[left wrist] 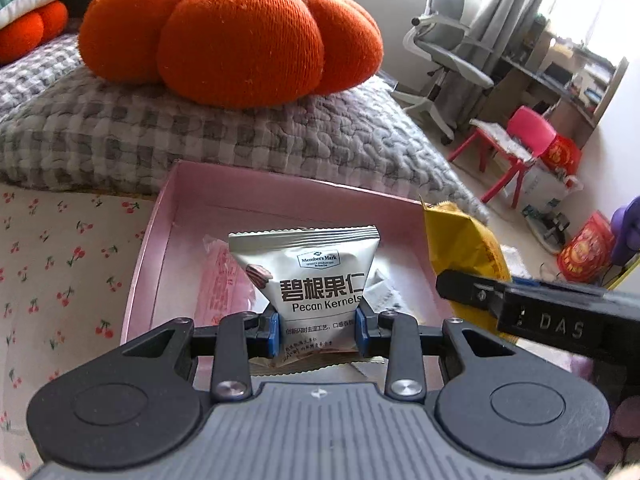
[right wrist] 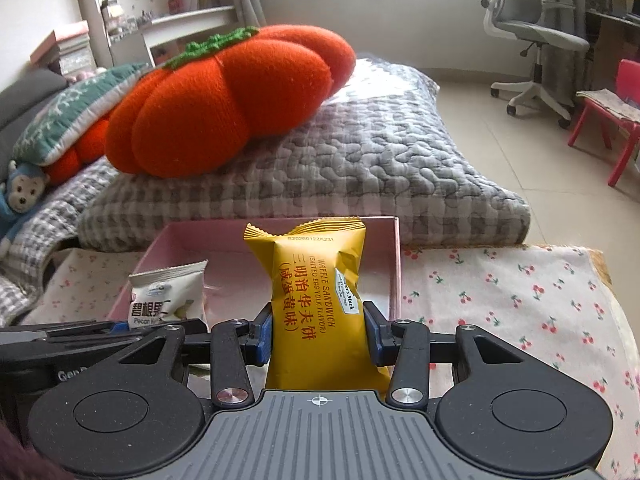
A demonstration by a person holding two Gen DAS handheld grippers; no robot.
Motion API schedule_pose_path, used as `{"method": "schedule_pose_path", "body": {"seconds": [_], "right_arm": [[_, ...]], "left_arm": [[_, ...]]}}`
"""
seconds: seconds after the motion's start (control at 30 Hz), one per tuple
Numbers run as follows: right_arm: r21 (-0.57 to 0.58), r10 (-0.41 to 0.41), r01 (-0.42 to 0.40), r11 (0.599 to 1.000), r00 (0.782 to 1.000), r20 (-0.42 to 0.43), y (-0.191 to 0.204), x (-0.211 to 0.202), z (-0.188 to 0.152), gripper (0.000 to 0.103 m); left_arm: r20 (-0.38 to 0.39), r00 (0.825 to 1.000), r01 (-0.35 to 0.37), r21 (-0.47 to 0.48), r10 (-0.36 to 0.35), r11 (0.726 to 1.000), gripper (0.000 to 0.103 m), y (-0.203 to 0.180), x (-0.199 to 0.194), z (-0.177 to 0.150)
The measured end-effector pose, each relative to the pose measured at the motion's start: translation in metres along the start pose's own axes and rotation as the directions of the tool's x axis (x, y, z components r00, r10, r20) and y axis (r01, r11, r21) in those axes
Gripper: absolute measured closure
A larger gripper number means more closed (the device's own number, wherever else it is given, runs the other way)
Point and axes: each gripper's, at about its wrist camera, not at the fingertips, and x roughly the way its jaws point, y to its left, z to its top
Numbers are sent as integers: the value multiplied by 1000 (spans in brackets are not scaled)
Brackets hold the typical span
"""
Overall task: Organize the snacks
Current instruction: 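Carry the Pecan Kernels and yellow packets over the box with both tools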
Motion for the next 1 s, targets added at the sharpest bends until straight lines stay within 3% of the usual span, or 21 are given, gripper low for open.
{"method": "schedule_pose_path", "body": {"seconds": [0.3,0.63,1.0], "right_arm": [[-6,-20,20,1000,1000,-24,-2,33,9,60],[-34,-37,36,999,999,-30,5,50,12,60],[-23,-15,15,1000,1000,-6,0,42,16,54]], "left_arm": [[8,999,-33,88,33,996,72,0,11,10],[16,997,-76,121,74,990,70,0,21,14],[36,996,-82,120,78,989,49,0,15,14]]}}
